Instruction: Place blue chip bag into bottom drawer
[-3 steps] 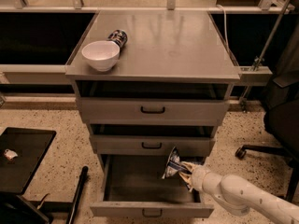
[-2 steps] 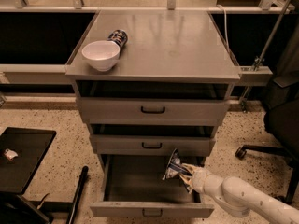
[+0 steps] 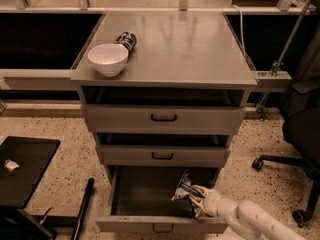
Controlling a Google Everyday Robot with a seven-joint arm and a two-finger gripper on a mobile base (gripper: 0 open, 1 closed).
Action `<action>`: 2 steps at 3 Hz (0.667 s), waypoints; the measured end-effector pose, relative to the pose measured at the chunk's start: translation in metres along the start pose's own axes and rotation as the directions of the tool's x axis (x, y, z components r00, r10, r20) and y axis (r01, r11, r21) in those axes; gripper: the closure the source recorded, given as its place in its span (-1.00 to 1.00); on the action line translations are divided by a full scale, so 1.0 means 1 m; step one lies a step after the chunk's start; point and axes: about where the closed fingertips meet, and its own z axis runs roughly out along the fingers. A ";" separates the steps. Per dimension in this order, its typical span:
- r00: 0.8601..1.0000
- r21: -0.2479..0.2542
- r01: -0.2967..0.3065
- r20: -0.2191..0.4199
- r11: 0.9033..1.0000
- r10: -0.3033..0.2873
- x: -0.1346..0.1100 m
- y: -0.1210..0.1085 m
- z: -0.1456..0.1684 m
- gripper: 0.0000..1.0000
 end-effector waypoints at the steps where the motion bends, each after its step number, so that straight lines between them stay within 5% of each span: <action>1: 0.999 -0.034 -0.043 0.015 0.998 0.044 0.025 0.025 0.029 1.00; 2: 0.998 -0.084 -0.062 -0.011 0.995 0.062 0.045 0.050 0.057 1.00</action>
Offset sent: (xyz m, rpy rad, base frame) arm -0.0022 0.0493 -0.1349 0.0076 0.1675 0.0569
